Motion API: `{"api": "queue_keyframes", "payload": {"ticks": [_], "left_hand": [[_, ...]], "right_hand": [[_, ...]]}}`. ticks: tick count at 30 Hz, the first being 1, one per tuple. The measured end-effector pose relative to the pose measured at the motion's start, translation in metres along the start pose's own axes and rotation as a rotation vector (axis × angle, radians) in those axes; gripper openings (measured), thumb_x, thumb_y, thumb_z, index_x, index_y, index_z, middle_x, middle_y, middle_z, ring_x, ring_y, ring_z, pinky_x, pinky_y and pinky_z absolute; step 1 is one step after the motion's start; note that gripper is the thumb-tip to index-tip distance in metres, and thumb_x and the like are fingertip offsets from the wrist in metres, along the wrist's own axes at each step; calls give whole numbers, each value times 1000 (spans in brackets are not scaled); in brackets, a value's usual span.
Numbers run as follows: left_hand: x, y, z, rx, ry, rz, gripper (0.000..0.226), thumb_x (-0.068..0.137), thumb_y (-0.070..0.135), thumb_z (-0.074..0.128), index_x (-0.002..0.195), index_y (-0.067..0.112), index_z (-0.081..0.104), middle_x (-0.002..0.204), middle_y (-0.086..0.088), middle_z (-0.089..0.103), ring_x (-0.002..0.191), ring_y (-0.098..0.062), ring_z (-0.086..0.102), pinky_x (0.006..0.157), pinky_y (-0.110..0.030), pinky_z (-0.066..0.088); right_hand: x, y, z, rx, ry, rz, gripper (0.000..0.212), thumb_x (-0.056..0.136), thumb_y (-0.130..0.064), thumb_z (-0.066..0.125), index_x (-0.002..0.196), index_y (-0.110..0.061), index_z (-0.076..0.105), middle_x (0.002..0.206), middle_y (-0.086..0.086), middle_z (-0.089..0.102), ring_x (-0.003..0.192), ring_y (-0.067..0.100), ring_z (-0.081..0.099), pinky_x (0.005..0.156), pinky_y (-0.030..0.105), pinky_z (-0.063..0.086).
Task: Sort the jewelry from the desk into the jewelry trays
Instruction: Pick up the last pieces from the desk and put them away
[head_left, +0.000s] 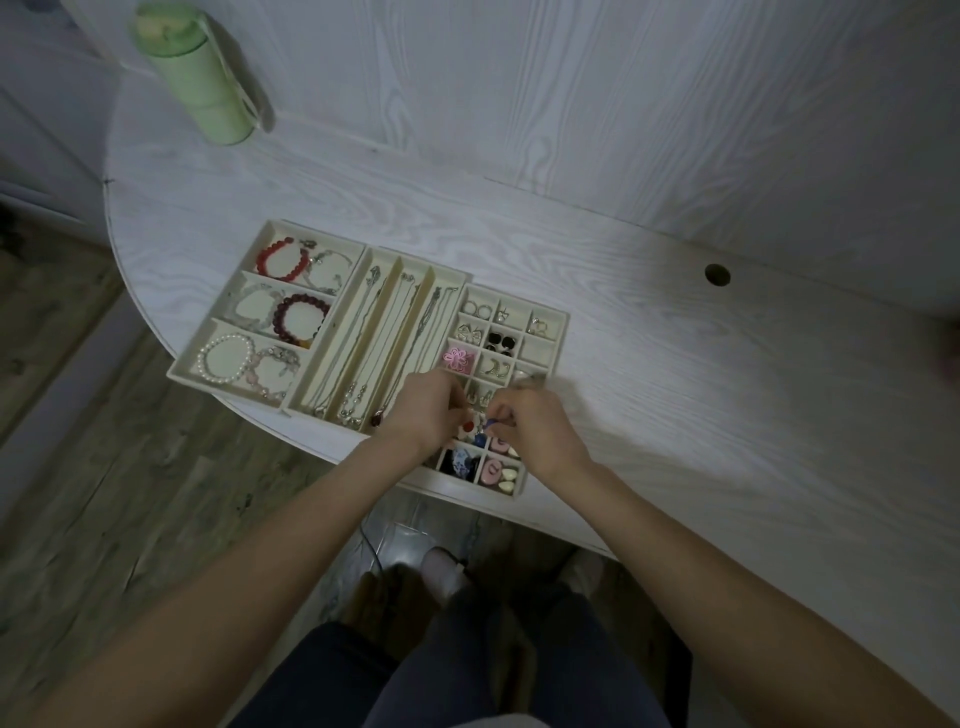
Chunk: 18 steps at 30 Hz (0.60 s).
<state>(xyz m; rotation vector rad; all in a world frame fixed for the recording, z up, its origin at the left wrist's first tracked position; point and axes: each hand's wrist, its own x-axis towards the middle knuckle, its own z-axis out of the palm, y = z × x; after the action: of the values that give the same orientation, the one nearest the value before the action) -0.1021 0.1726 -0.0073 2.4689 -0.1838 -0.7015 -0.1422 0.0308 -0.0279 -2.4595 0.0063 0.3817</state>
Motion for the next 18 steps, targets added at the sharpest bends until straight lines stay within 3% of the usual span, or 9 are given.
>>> {"api": "queue_keyframes", "payload": {"ticks": [3, 6, 10, 15, 18], "left_hand": [[3, -1, 2, 58, -8, 12, 8, 89, 8, 61, 96, 5, 64, 96, -11, 66, 74, -15, 59, 62, -21, 47], [3, 0, 4, 146, -7, 43, 9, 89, 9, 60, 97, 5, 62, 99, -12, 66, 84, -21, 61, 72, -30, 51], [-5, 0, 0, 346, 80, 167, 26, 90, 22, 58, 114, 12, 53, 113, -6, 56, 100, -24, 55, 75, -38, 51], [-18, -10, -12, 483, 79, 374, 28, 91, 21, 54, 117, 21, 65, 126, -3, 47, 116, -21, 41, 92, -33, 42], [-25, -13, -13, 605, 56, 456, 28, 87, 18, 56, 113, 21, 68, 133, -5, 43, 119, -22, 39, 94, -34, 36]], "right_hand": [[0, -1, 0, -14, -3, -12, 6, 83, -5, 68, 88, -7, 69, 95, 10, 57, 86, 22, 59, 76, 32, 49], [0, -3, 0, -30, -9, -29, 7, 84, -4, 67, 89, -7, 69, 96, 11, 60, 88, 22, 59, 77, 33, 49], [1, -5, 2, -30, -18, -52, 12, 85, -3, 66, 95, -8, 72, 98, 13, 63, 90, 23, 61, 81, 36, 52], [1, -7, 4, -30, -17, -42, 16, 85, -1, 65, 99, -6, 71, 101, 14, 65, 91, 24, 63, 84, 38, 52], [0, -9, 2, -57, -14, -38, 14, 86, 1, 62, 96, -6, 70, 98, 12, 63, 87, 21, 62, 81, 35, 53]]}}
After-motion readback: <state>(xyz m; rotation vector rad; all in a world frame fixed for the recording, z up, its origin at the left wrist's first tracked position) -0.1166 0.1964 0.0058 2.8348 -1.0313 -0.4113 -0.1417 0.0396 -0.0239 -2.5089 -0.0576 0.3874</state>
